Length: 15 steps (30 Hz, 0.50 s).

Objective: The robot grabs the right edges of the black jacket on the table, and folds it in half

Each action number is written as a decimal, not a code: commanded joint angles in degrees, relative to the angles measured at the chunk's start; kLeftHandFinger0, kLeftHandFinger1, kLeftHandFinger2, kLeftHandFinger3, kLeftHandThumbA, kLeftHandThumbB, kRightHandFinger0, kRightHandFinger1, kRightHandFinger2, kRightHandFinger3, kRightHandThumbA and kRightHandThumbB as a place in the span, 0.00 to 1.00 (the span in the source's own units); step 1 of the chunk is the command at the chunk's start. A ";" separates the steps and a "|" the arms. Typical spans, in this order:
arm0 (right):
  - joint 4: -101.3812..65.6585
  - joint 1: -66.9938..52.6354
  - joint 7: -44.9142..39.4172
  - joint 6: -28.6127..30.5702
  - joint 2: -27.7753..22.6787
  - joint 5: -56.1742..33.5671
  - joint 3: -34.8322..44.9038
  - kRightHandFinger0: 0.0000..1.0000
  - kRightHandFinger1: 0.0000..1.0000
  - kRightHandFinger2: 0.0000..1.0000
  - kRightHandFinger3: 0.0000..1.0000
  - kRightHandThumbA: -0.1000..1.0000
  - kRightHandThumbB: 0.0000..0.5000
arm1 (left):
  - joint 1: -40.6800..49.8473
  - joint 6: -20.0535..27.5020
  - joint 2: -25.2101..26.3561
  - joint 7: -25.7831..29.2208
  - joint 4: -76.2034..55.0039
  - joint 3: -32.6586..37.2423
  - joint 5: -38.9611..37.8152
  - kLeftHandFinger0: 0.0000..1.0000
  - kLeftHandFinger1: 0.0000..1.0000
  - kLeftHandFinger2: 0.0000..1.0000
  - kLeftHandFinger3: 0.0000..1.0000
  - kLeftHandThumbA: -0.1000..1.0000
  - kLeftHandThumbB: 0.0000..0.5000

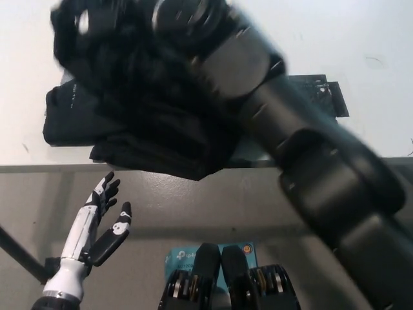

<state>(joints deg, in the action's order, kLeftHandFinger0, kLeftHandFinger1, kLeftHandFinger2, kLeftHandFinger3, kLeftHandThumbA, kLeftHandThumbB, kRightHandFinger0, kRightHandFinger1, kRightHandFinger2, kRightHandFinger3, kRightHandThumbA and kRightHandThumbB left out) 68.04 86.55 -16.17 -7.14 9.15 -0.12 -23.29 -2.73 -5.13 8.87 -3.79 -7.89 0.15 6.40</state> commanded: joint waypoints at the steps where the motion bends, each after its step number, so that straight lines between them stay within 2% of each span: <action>1: 4.52 0.73 4.32 7.38 2.33 6.04 -1.74 0.08 0.49 0.79 0.49 0.00 0.40 | -0.80 -1.30 1.54 -0.80 -2.37 1.36 2.74 1.00 1.00 1.00 1.00 0.51 0.32; 2: 6.10 -0.69 4.53 8.27 2.99 5.86 -1.39 0.12 0.52 0.77 0.49 0.00 0.42 | -0.80 -0.73 1.57 -0.80 -2.62 1.65 2.86 1.00 1.00 0.99 1.00 0.48 0.29; 4: 7.54 -2.68 5.46 8.91 3.47 8.06 -2.89 0.23 0.61 0.81 0.47 0.00 0.40 | -0.70 -1.58 1.60 -1.14 -3.35 2.02 2.67 1.00 1.00 0.99 1.00 0.45 0.27; 6: 9.20 -4.03 6.29 9.06 3.96 9.01 -3.29 0.04 0.46 0.70 0.44 0.00 0.42 | -0.79 -0.94 1.71 -1.10 -3.11 2.23 2.52 1.00 1.00 1.00 1.00 0.43 0.26; 7: 9.70 -4.57 6.75 9.68 4.07 9.23 -3.20 0.01 0.42 0.70 0.45 0.00 0.42 | -0.83 -0.62 1.76 -0.99 -2.86 2.32 2.59 1.00 1.00 1.00 1.00 0.43 0.26; 9: 10.68 -5.81 7.95 10.10 4.36 9.98 -3.30 0.01 0.43 0.71 0.50 0.00 0.38 | -0.78 0.04 1.89 -0.93 -2.51 2.39 2.62 1.00 1.00 1.00 1.00 0.43 0.24; 10: 10.94 -6.10 8.22 10.13 4.44 10.39 -3.40 0.00 0.42 0.68 0.49 0.00 0.37 | -0.68 0.11 1.94 -0.96 -2.52 2.36 2.56 1.00 1.00 1.00 1.00 0.43 0.24; 12: 11.61 -6.63 8.95 9.96 4.49 10.73 -3.01 0.08 0.50 0.71 0.47 0.00 0.41 | -0.92 0.17 2.12 -1.02 -2.24 2.31 2.63 1.00 1.00 0.97 1.00 0.42 0.25; 13: 11.79 -6.55 9.15 9.11 4.51 10.32 -2.31 0.14 0.54 0.74 0.50 0.08 0.47 | -0.95 0.05 2.11 -1.18 -2.41 2.34 2.49 1.00 0.99 0.96 1.00 0.42 0.24; 14: 12.01 -6.08 7.36 8.20 4.28 9.47 -1.36 0.38 0.66 0.81 0.75 0.38 0.55 | -1.07 -0.17 2.17 -1.43 -2.27 2.32 2.22 1.00 0.98 0.95 1.00 0.41 0.24; 15: 11.92 -5.44 5.38 7.12 4.07 9.02 -0.78 0.59 0.82 0.99 1.00 0.51 0.62 | -1.15 -0.53 2.16 -1.49 -2.31 2.38 2.42 1.00 0.98 0.95 1.00 0.41 0.24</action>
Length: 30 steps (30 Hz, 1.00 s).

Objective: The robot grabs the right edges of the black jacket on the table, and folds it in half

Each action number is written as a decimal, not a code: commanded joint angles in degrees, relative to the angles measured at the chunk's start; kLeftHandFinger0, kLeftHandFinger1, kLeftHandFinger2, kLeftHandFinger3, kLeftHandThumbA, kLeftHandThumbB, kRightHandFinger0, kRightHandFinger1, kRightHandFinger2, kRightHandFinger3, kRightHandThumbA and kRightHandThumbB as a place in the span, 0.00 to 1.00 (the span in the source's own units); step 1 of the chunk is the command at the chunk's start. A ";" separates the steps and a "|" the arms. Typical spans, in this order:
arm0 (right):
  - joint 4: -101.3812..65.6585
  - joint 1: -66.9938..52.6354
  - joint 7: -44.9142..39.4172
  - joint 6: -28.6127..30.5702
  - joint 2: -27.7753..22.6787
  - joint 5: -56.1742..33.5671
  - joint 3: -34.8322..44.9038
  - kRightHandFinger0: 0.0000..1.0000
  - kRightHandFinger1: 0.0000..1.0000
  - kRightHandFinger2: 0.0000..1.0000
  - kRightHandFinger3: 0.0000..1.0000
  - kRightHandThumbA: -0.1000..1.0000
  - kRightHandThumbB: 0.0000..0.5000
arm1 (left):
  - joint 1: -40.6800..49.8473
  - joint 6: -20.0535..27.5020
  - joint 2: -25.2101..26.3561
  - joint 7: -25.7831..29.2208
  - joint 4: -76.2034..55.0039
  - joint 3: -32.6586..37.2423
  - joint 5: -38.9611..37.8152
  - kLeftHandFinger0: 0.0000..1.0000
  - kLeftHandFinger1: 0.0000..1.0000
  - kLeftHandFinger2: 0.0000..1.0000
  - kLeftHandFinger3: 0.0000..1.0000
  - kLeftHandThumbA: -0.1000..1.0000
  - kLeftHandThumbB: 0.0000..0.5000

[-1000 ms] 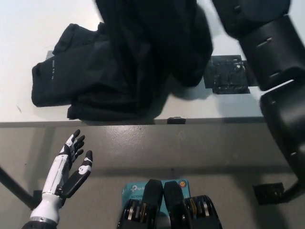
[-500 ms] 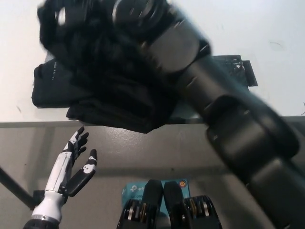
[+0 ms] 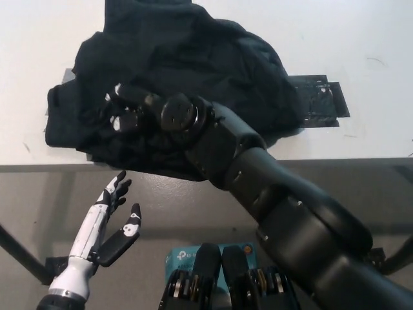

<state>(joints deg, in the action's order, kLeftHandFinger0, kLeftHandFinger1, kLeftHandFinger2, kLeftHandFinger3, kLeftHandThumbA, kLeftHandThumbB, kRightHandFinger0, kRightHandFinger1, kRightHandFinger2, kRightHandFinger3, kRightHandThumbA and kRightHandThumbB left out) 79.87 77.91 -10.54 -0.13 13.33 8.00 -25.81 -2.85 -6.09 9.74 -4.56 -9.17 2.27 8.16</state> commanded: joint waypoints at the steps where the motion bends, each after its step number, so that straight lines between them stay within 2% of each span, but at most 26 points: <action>1: -0.16 4.07 -3.82 -1.68 -0.37 -1.27 3.84 0.83 1.00 1.00 1.00 0.59 0.75 | -1.03 0.12 1.24 -0.80 -1.06 0.28 0.63 1.00 0.98 0.95 1.00 0.41 0.24; 2: -0.42 4.43 -6.48 -1.04 -0.78 -1.47 4.44 1.00 1.00 1.00 1.00 0.64 0.76 | -0.97 0.18 1.31 -0.86 -1.09 0.36 0.75 1.00 0.97 0.93 1.00 0.41 0.24; 5: -2.56 6.96 -10.74 -2.95 -1.72 -1.67 6.30 1.00 1.00 1.00 1.00 0.81 0.87 | -0.97 -0.24 1.58 -1.28 -1.17 0.54 0.81 1.00 0.96 0.90 1.00 0.41 0.24; 8: -4.22 9.63 -15.03 -3.42 -2.54 -3.19 8.96 1.00 1.00 1.00 1.00 0.88 0.93 | -1.32 -0.06 1.71 -1.45 -0.86 0.73 0.84 1.00 1.00 0.93 1.00 0.38 0.24; 9: -5.51 11.34 -16.51 -3.73 -2.90 -4.12 10.34 1.00 1.00 1.00 1.00 0.92 0.99 | -1.27 -1.04 1.54 -1.42 -1.06 0.84 1.21 1.00 1.00 0.94 1.00 0.39 0.25; 10: -6.33 13.00 -17.27 -4.42 -3.25 -4.21 10.91 1.00 1.00 1.00 1.00 0.95 1.00 | -1.24 -0.87 1.50 -1.45 -0.97 0.97 1.26 1.00 1.00 0.94 1.00 0.39 0.22; 14: -8.00 17.82 -19.44 -9.64 -3.95 -6.34 15.03 1.00 1.00 1.00 1.00 0.92 1.00 | -1.54 -1.26 1.72 -2.19 -0.79 1.67 1.24 1.00 0.99 0.91 1.00 0.38 0.21; 16: -9.04 20.92 -20.55 -11.14 -3.95 -7.65 16.98 1.00 1.00 1.00 1.00 0.85 1.00 | -2.07 -0.54 1.83 -2.15 -0.14 1.96 1.36 1.00 0.95 0.90 1.00 0.33 0.20; 18: -9.12 23.47 -22.62 -12.80 -3.98 -7.29 17.34 1.00 1.00 1.00 1.00 0.83 1.00 | -2.05 0.26 1.52 -1.84 0.30 2.33 1.40 1.00 0.94 0.89 1.00 0.32 0.20; 20: -9.78 25.92 -28.01 -14.40 -4.65 -4.97 14.71 1.00 1.00 1.00 1.00 0.84 1.00 | -2.33 -0.34 1.18 -1.68 0.12 2.66 1.52 0.99 0.93 0.88 1.00 0.30 0.16; 21: -10.56 27.63 -33.43 -14.60 -5.52 -1.88 10.79 1.00 1.00 1.00 1.00 0.80 0.94 | -2.36 0.50 1.03 -1.83 0.56 2.80 0.83 0.97 0.93 0.88 1.00 0.28 0.15; 22: -10.32 28.53 -35.47 -14.49 -5.87 -0.68 9.25 1.00 1.00 1.00 1.00 0.79 0.93 | -2.59 0.87 0.93 -1.82 0.87 2.85 0.53 0.96 0.93 0.89 1.00 0.27 0.16; 24: -10.23 31.25 -40.35 -16.75 -6.67 1.27 5.90 1.00 1.00 1.00 1.00 0.72 0.98 | -2.95 1.15 1.09 -2.15 1.34 2.90 -0.18 0.96 0.94 0.92 1.00 0.29 0.17; 25: -12.11 31.69 -40.83 -17.43 -7.32 1.55 4.87 1.00 1.00 1.00 1.00 0.72 0.98 | -3.03 1.08 1.24 -2.12 1.35 2.91 -0.14 0.95 0.93 0.91 1.00 0.29 0.19; 28: -15.59 33.17 -41.01 -19.97 -9.81 0.38 4.79 1.00 1.00 1.00 1.00 0.84 1.00 | -4.26 2.05 2.16 -1.86 2.06 3.20 1.16 0.90 0.90 0.90 1.00 0.29 0.20; 30: -20.37 32.99 -41.58 -22.97 -12.67 -0.97 5.48 1.00 1.00 1.00 1.00 0.88 0.89 | -4.60 1.85 1.97 -1.87 2.19 3.00 0.55 0.89 0.90 0.91 1.00 0.25 0.19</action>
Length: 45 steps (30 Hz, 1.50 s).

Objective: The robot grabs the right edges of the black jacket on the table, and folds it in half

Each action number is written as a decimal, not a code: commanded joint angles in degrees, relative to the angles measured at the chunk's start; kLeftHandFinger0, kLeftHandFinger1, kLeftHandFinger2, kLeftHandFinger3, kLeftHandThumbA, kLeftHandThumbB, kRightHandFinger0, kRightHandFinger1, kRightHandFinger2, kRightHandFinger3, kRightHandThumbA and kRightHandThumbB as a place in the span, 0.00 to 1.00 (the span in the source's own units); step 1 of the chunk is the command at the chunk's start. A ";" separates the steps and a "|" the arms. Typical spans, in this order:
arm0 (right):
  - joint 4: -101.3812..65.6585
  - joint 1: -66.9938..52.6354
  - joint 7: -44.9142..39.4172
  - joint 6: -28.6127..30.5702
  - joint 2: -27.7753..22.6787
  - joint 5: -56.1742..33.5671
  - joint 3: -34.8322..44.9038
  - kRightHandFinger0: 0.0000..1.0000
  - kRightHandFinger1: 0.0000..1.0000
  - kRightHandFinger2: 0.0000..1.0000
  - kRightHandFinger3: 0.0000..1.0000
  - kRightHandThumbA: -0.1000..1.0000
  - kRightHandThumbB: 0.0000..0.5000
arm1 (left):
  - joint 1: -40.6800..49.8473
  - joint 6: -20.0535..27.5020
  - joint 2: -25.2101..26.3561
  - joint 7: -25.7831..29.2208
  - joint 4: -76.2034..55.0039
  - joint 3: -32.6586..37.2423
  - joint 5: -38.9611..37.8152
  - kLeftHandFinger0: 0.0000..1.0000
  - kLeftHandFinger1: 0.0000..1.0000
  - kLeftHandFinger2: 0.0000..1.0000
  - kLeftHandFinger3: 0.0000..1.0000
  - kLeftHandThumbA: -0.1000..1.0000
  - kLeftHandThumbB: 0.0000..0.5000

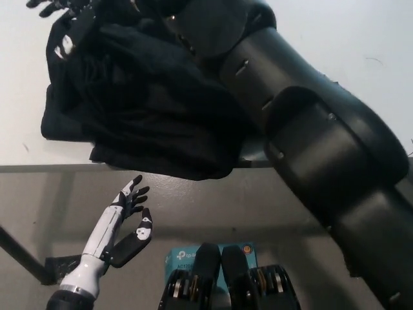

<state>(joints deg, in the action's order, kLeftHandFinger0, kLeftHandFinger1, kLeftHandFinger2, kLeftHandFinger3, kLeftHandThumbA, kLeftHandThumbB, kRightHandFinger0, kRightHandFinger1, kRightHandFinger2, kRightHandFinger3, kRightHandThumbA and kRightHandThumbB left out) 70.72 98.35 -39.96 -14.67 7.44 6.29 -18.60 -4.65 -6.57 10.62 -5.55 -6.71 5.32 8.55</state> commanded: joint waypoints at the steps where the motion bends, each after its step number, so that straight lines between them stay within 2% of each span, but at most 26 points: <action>1: -12.11 12.74 -12.71 -9.32 -7.62 0.49 -1.73 1.00 1.00 1.00 1.00 0.84 0.82 | -2.78 2.18 1.17 -1.24 -0.22 -0.01 -0.28 0.89 0.91 0.92 1.00 0.25 0.17; 2: -13.67 12.40 -12.89 -10.52 -8.24 0.47 -1.85 1.00 1.00 1.00 1.00 0.81 0.79 | -2.75 1.90 1.26 -1.61 -0.30 0.04 -0.64 0.89 0.91 0.93 1.00 0.24 0.18; 3: -14.35 12.29 -13.70 -8.56 -8.85 1.81 -3.38 1.00 1.00 1.00 1.00 0.80 0.74 | -2.77 1.57 1.38 -2.17 -0.33 0.07 -1.29 0.92 0.94 0.96 1.00 0.24 0.16; 4: -15.93 11.54 -14.76 -7.92 -9.84 2.85 -4.84 1.00 1.00 1.00 1.00 0.65 0.71 | -2.72 1.86 1.67 -2.15 -0.35 0.55 -0.33 0.91 0.93 0.96 1.00 0.25 0.19; 5: -16.59 11.07 -15.34 -7.73 -10.43 3.81 -6.13 1.00 1.00 1.00 1.00 0.51 0.78 | -2.63 2.28 1.90 -1.95 -0.35 0.98 0.73 0.90 0.91 0.95 1.00 0.31 0.20; 6: -17.04 10.63 -16.68 -6.44 -11.36 5.77 -8.96 1.00 1.00 1.00 1.00 0.49 0.84 | -2.39 2.50 1.87 -1.79 -0.32 1.35 1.23 0.90 0.91 0.94 1.00 0.33 0.22; 8: -17.96 10.25 -18.48 -4.76 -12.37 6.79 -11.65 1.00 1.00 1.00 1.00 0.55 0.89 | -2.04 3.15 1.74 -1.58 -0.10 1.65 1.08 0.90 0.92 0.95 1.00 0.34 0.23; 9: -19.20 10.02 -19.63 -3.86 -13.19 7.43 -13.37 1.00 1.00 1.00 1.00 0.67 0.95 | -2.09 4.11 1.89 -1.71 0.21 1.82 0.84 0.88 0.91 0.94 1.00 0.36 0.22; 10: -21.83 9.75 -20.97 -3.14 -14.14 8.55 -15.65 1.00 1.00 1.00 1.00 0.99 0.87 | -2.07 4.16 1.86 -1.81 0.16 1.92 0.57 0.87 0.90 0.94 1.00 0.38 0.25; 12: -26.46 9.88 -19.83 -3.85 -14.92 11.41 -19.17 1.00 1.00 1.00 1.00 1.00 0.85 | -2.39 4.05 1.78 -1.68 0.19 2.06 0.68 0.88 0.91 0.93 1.00 0.35 0.22; 14: -28.67 10.11 -18.21 -4.75 -15.18 13.28 -21.06 1.00 1.00 1.00 1.00 1.00 0.85 | -2.57 3.91 1.39 -1.04 0.08 1.97 1.15 0.87 0.89 0.91 1.00 0.23 0.20; 16: -34.58 8.63 -11.41 -2.38 -16.41 17.68 -22.25 1.00 1.00 1.00 1.00 1.00 0.87 | -2.84 3.04 1.25 -1.34 0.04 2.16 1.13 0.88 0.89 0.91 1.00 0.24 0.20; 18: -39.25 5.70 -3.06 -4.36 -16.58 18.30 -17.93 1.00 1.00 1.00 1.00 1.00 1.00 | -2.24 4.59 0.37 -1.17 0.55 1.87 -0.40 0.88 0.89 0.91 1.00 0.24 0.24; 20: -45.24 3.86 -0.18 -4.19 -18.33 19.64 -15.51 1.00 1.00 1.00 1.00 1.00 1.00 | -2.23 5.45 0.31 -1.04 1.22 1.91 -0.31 0.86 0.87 0.89 1.00 0.31 0.30; 21: -50.22 2.88 -0.13 -5.86 -20.14 19.48 -12.97 1.00 1.00 1.00 1.00 1.00 0.92 | -2.46 5.44 0.49 -0.93 1.42 1.89 0.10 0.85 0.87 0.89 1.00 0.36 0.32; 22: -53.53 2.06 -0.63 -6.34 -21.68 19.10 -11.07 1.00 1.00 1.00 1.00 1.00 0.92 | -2.60 5.01 0.76 -1.03 1.16 1.96 0.50 0.85 0.87 0.90 1.00 0.39 0.33; 26: -69.10 -3.29 -3.75 -7.54 -30.52 14.16 -0.25 1.00 1.00 1.00 1.00 1.00 0.97 | -4.97 3.08 1.60 -1.55 0.69 0.84 -0.28 0.88 0.90 0.92 1.00 0.40 0.28; 27: -74.77 -6.19 -4.67 -9.10 -32.98 12.23 3.49 1.00 1.00 1.00 1.00 1.00 0.96 | -5.63 2.84 1.84 -1.58 0.65 0.33 -0.70 0.88 0.91 0.95 1.00 0.45 0.28; 29: -81.59 -10.92 -5.55 -10.12 -35.84 9.05 8.97 1.00 1.00 1.00 1.00 1.00 0.91 | -7.03 1.77 2.11 -1.42 0.73 -0.78 -1.51 0.98 1.00 1.00 1.00 0.61 0.31; 31: -87.24 -16.51 -6.81 -12.16 -36.54 5.47 15.32 1.00 1.00 1.00 1.00 1.00 0.89 | -7.68 1.80 2.21 -1.23 0.91 -1.51 -2.20 1.00 1.00 1.00 1.00 0.72 0.34; 35: -101.31 -31.94 -6.91 -12.25 -39.74 0.99 26.97 1.00 1.00 1.00 1.00 1.00 0.86 | -8.10 4.25 2.25 -1.02 2.32 -3.08 -4.19 1.00 1.00 1.00 1.00 0.85 0.28; 38: -107.61 -42.98 -2.97 -12.25 -38.76 -3.65 35.89 1.00 1.00 1.00 1.00 1.00 0.88 | -8.42 5.66 1.37 0.12 3.67 -4.64 -5.61 1.00 1.00 1.00 1.00 0.95 0.33; 41: -110.67 -52.45 2.47 -12.25 -34.64 -11.23 42.04 1.00 1.00 1.00 1.00 1.00 0.77 | -8.34 6.85 1.51 -0.18 5.30 -5.91 -7.27 1.00 1.00 1.00 1.00 1.00 0.33; 43: -112.58 -58.12 4.62 -12.25 -30.47 -13.49 44.44 1.00 1.00 1.00 1.00 1.00 0.76 | -8.19 7.49 1.50 -0.29 6.13 -6.29 -7.69 1.00 1.00 1.00 1.00 1.00 0.30; 44: -113.56 -60.62 5.55 -12.25 -28.07 -14.72 45.01 1.00 1.00 1.00 1.00 1.00 0.76 | -7.84 7.77 1.30 -0.26 6.32 -6.53 -7.95 1.00 1.00 1.00 1.00 1.00 0.24; 45: -114.35 -63.83 5.91 -12.12 -25.79 -14.90 45.57 1.00 1.00 1.00 1.00 1.00 0.81 | -7.47 8.29 1.26 -0.30 6.58 -6.60 -8.05 1.00 1.00 1.00 1.00 1.00 0.22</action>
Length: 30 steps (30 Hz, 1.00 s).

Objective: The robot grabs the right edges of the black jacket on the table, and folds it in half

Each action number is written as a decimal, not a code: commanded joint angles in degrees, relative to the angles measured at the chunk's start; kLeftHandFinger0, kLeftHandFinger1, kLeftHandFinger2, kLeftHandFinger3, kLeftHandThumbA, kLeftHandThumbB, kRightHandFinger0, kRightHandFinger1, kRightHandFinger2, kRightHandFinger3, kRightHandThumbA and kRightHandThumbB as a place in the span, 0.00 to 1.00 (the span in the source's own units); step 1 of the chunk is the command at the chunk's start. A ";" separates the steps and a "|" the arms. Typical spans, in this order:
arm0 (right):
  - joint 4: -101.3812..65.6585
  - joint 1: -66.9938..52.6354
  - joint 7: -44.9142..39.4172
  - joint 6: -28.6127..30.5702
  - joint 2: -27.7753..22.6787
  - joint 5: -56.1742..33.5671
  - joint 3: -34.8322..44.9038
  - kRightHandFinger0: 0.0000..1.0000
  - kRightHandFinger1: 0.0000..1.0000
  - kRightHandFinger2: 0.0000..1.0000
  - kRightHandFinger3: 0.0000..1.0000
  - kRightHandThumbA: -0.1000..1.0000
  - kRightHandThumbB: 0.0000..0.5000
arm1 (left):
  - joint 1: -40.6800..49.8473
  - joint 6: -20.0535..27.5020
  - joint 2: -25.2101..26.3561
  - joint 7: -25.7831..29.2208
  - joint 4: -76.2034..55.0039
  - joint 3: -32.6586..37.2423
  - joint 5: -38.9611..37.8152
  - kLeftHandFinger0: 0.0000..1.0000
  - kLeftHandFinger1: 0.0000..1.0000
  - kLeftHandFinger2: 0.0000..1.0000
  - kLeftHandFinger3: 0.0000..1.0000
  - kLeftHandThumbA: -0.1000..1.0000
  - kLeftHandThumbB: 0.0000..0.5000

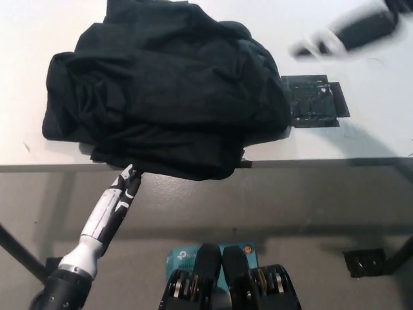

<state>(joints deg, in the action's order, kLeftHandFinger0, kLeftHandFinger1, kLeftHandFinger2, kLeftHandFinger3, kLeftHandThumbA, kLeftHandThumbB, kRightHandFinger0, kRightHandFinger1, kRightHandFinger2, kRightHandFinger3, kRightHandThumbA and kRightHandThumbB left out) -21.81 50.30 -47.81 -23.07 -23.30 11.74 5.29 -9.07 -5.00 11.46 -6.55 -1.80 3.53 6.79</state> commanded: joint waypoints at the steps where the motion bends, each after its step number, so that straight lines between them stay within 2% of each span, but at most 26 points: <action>1: -21.93 -18.56 14.08 -2.61 6.63 -21.13 21.76 1.00 1.00 1.00 1.00 1.00 0.76 | -2.43 7.13 0.30 0.61 1.80 -4.91 -6.46 1.00 1.00 1.00 1.00 1.00 0.23; 3: -19.77 -27.67 14.52 3.21 11.79 -22.86 20.67 1.00 1.00 1.00 1.00 1.00 0.68 | -0.92 8.93 -0.07 0.21 2.62 -5.04 -7.07 1.00 1.00 1.00 1.00 1.00 0.24; 7: -14.87 -37.57 14.11 8.73 17.57 -19.68 17.29 1.00 1.00 1.00 1.00 1.00 0.64 | 2.33 9.67 -0.18 -0.07 2.27 -5.29 -7.28 1.00 1.00 1.00 1.00 1.00 0.29; 8: -11.83 -40.59 14.02 11.40 19.32 -17.99 15.78 1.00 1.00 1.00 1.00 1.00 0.59 | 3.31 9.50 -0.11 -0.23 2.01 -5.51 -7.56 1.00 1.00 1.00 1.00 1.00 0.31; 9: -9.14 -42.64 13.88 13.57 20.33 -17.18 14.79 1.00 1.00 1.00 1.00 1.00 0.56 | 4.56 9.79 -0.15 -0.65 1.71 -5.76 -8.35 1.00 1.00 1.00 1.00 1.00 0.29; 11: -2.93 -45.37 15.25 14.27 23.28 -16.05 13.90 1.00 1.00 1.00 1.00 1.00 0.62 | 6.17 9.97 -0.03 -0.87 1.52 -5.87 -8.32 1.00 1.00 1.00 1.00 1.00 0.30; 12: -1.84 -46.13 15.43 14.91 23.65 -16.09 13.67 1.00 1.00 1.00 1.00 1.00 0.60 | 6.79 10.16 0.01 -0.99 1.43 -5.90 -8.21 1.00 1.00 1.00 1.00 1.00 0.30; 13: 2.08 -47.70 15.54 17.03 24.53 -16.16 13.46 1.00 1.00 1.00 1.00 1.00 0.53 | 7.99 10.88 0.31 -1.24 1.67 -5.72 -7.77 1.00 1.00 1.00 1.00 1.00 0.32; 14: 3.23 -48.62 15.69 18.02 24.88 -16.18 13.28 1.00 1.00 1.00 1.00 1.00 0.51 | 8.63 11.22 0.47 -1.42 1.72 -5.64 -7.67 1.00 1.00 1.00 1.00 1.00 0.32; 15: 9.26 -49.53 16.45 21.59 24.94 -14.86 13.01 1.00 1.00 1.00 1.00 1.00 0.42 | 9.22 11.26 0.61 -1.62 1.94 -5.52 -7.65 1.00 1.00 1.00 1.00 1.00 0.35; 16: 10.35 -50.32 16.55 22.32 24.81 -14.69 12.91 1.00 1.00 1.00 1.00 1.00 0.42 | 9.83 11.40 0.49 -1.69 1.93 -5.37 -7.74 1.00 1.00 1.00 1.00 1.00 0.35; 17: 12.59 -50.71 16.71 21.48 24.09 -13.79 12.70 1.00 1.00 1.00 1.00 1.00 0.46 | 10.18 11.70 0.30 -1.70 2.01 -5.25 -7.88 1.00 1.00 1.00 1.00 1.00 0.32; 18: 16.07 -51.40 16.54 23.35 22.95 -12.60 11.94 1.00 1.00 1.00 1.00 1.00 0.38 | 11.25 12.44 0.04 -1.35 2.14 -5.14 -7.62 1.00 1.00 1.00 1.00 1.00 0.34; 19: 18.29 -52.03 16.55 24.51 22.05 -11.23 10.97 1.00 1.00 1.00 1.00 1.00 0.35 | 12.16 12.76 0.12 -1.35 1.98 -5.17 -7.70 1.00 1.00 1.00 1.00 1.00 0.34; 22: 19.78 -53.60 15.75 24.67 20.98 -11.75 9.15 1.00 1.00 1.00 1.00 1.00 0.37 | 14.10 13.02 0.38 -1.64 1.51 -5.66 -8.77 1.00 1.00 1.00 1.00 1.00 0.35; 23: 19.97 -53.38 15.31 23.71 20.89 -13.22 9.09 1.00 1.00 1.00 1.00 1.00 0.32 | 14.20 13.05 0.26 -1.47 1.65 -5.75 -8.87 1.00 1.00 1.00 1.00 1.00 0.34; 26: 21.25 -52.83 16.52 23.15 20.05 -14.28 8.45 1.00 1.00 1.00 1.00 1.00 0.35 | 14.33 13.79 0.16 -1.16 1.81 -5.75 -8.77 1.00 1.00 1.00 1.00 1.00 0.29; 27: 21.75 -52.65 16.50 23.75 19.63 -14.59 8.01 1.00 1.00 1.00 1.00 1.00 0.30 | 14.38 13.91 0.25 -1.19 1.85 -5.77 -8.81 1.00 1.00 1.00 1.00 1.00 0.29; 30: 23.00 -51.98 17.45 24.97 19.08 -14.52 6.92 1.00 1.00 1.00 1.00 1.00 0.30 | 14.14 13.82 0.34 -1.14 2.21 -6.05 -9.20 1.00 1.00 1.00 1.00 1.00 0.28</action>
<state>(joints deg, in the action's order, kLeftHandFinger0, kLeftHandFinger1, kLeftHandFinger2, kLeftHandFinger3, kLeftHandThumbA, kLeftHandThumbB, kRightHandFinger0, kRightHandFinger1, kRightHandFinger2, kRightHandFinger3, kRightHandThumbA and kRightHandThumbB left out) 0.78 -2.74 -32.74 -3.78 -3.15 -0.07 13.52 5.40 5.04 11.25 -7.20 0.93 -1.62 -0.65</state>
